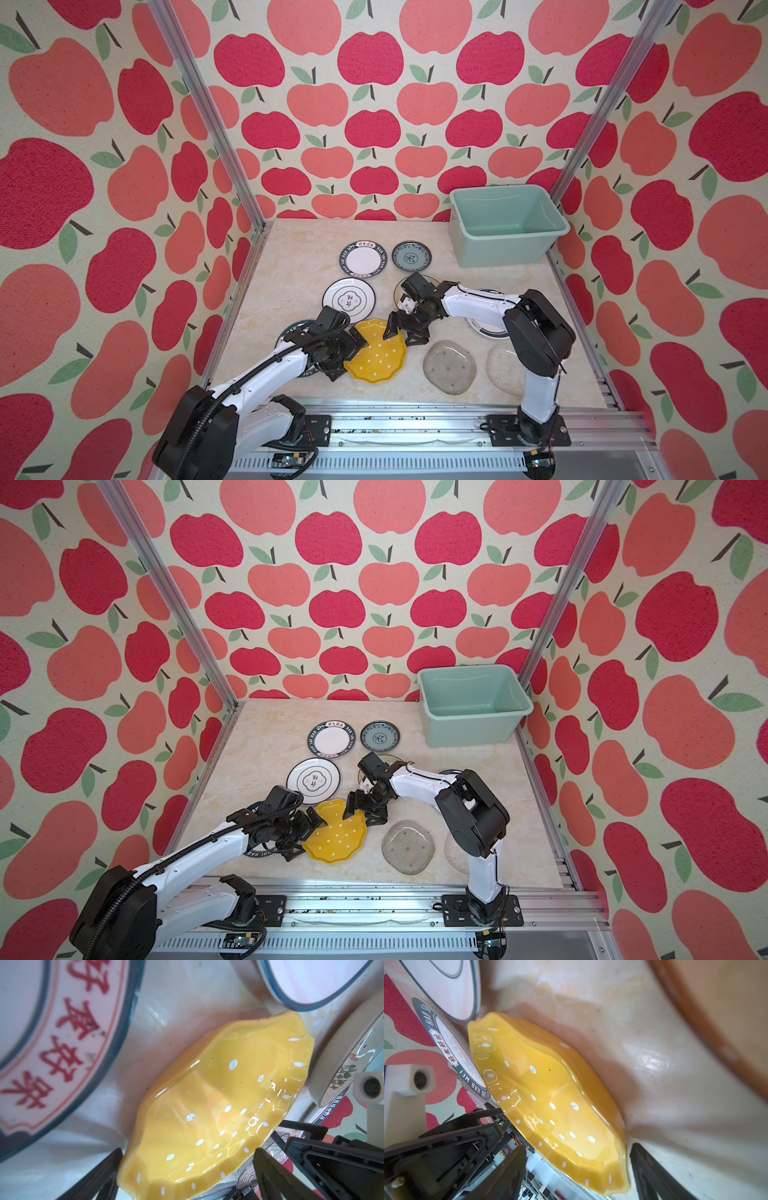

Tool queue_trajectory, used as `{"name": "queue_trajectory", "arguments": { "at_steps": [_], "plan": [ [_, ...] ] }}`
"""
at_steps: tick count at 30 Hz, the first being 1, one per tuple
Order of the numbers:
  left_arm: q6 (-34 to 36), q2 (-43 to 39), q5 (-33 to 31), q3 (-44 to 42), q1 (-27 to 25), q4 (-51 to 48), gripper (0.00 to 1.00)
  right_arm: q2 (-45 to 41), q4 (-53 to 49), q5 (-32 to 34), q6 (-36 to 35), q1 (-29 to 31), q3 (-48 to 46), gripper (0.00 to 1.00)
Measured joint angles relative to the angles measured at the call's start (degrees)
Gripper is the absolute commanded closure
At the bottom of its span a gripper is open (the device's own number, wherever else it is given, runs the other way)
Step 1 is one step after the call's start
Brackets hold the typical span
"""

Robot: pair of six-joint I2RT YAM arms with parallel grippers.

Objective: Place the plates into the plastic bin on the countertop

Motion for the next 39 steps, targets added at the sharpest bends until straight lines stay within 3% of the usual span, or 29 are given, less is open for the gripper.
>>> {"name": "queue_trajectory", "arguments": {
  "at_steps": [13, 26, 39],
  "plan": [
    [4.96, 4.22, 0.46, 1.86, 1.53, 0.28, 0.01, 1.86, 3.34, -1.95, 0.68, -0.13, 0.07, 0.2],
    [7.3, 4.87, 0.83, 2.36, 1.75, 0.5, 0.01, -6.95, 17.97, -4.09, 4.48, -1.16, -11.8, 0.26],
    [7.48, 3.56, 0.85, 2.34, 1.95, 0.24, 0.01, -9.6, 23.74, -5.16, 7.56, -1.55, -13.86, 0.26]
  ]
}}
